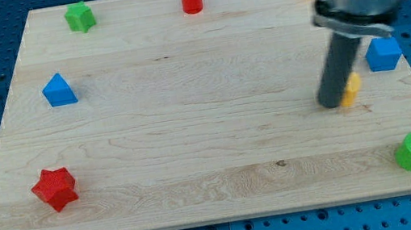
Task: Move the cube to the bottom center
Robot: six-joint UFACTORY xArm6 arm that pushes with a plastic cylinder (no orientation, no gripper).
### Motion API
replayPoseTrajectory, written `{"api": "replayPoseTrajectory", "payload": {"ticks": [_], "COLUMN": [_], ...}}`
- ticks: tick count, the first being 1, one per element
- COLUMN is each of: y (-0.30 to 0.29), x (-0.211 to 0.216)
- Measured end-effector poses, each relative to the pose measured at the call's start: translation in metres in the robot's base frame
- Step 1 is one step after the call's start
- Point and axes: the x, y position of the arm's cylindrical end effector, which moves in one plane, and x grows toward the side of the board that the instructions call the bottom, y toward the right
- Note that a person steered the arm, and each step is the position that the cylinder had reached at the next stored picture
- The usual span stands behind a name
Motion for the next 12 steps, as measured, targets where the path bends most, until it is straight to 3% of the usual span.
{"api": "replayPoseTrajectory", "payload": {"ticks": [1,2,3,4,5,6,7,8,9,11,12], "y": [-0.033,-0.075,-0.047,0.023,0.112,0.164,0.164,0.16,0.13,-0.005,0.019], "x": [0.0,-0.039,-0.095,-0.125,-0.125,-0.113,-0.105,-0.062,-0.048,-0.062,-0.061]}}
